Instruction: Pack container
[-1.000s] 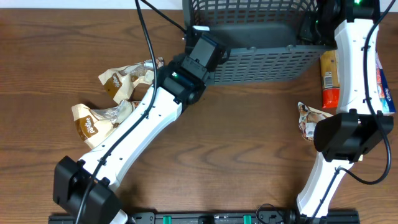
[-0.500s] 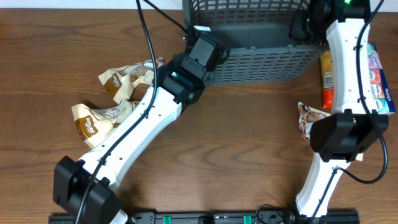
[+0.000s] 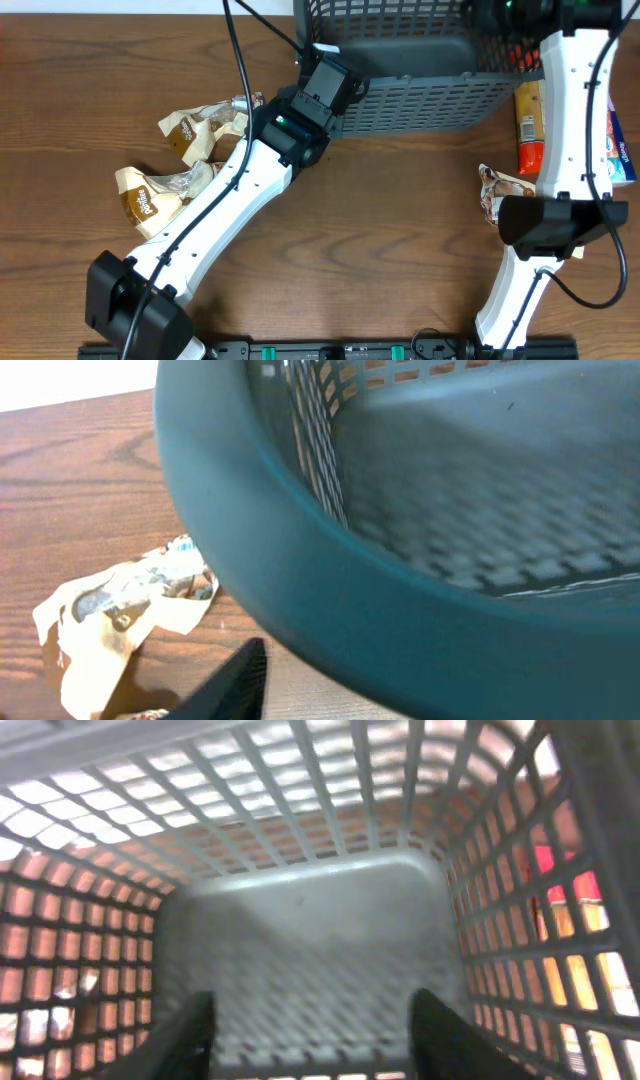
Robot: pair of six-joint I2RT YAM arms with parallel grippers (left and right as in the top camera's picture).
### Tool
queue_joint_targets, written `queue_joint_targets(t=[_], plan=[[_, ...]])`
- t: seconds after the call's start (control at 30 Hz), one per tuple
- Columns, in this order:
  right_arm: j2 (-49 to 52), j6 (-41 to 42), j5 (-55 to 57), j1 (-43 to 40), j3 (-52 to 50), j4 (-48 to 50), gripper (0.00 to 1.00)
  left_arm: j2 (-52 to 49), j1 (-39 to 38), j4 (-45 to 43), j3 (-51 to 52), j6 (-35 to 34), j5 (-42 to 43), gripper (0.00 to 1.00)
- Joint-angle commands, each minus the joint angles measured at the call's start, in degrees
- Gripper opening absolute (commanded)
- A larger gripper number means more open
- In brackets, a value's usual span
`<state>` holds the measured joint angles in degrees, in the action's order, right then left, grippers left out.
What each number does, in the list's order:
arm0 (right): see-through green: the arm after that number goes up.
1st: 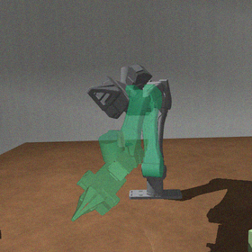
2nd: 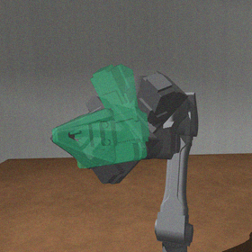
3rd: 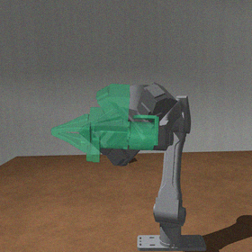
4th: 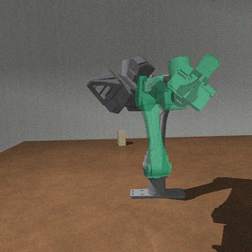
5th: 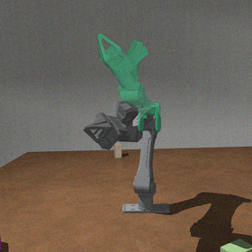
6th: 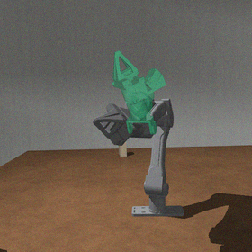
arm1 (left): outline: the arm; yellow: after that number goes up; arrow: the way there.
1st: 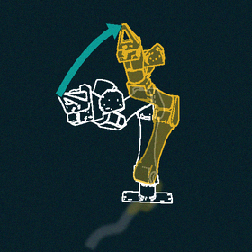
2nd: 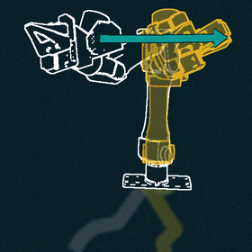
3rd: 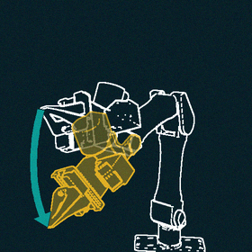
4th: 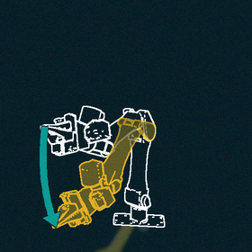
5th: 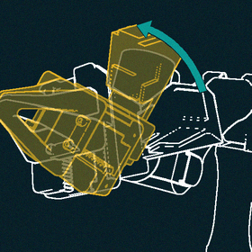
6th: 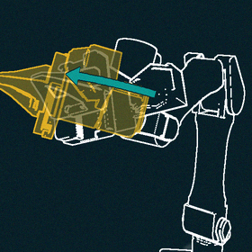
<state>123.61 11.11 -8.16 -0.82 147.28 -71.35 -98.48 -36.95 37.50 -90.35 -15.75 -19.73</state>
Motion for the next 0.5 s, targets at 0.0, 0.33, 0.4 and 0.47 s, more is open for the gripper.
queue_joint_targets(t=[0.0,0.33,0.4,0.47], plan=[[-0.52,-0.74,-1.29,0.46,6.29,-1.11,0.60,1.99,0.22,0.59,0.26,1.64,-0.98,0.46],[-3.87,-4.02,1.42,-2.27,21.88,-10.25,0.90,13.38,0.24,7.04,0.26,1.57,-6.34,0.61],[-5.68,-4.55,3.89,-3.69,22.34,-12.57,0.91,15.96,0.24,8.81,0.26,1.62,-7.17,0.68],[-7.87,-4.52,8.83,-5.95,22.34,-16.00,0.98,18.67,0.28,10.91,0.26,1.60,-8.31,0.72]])
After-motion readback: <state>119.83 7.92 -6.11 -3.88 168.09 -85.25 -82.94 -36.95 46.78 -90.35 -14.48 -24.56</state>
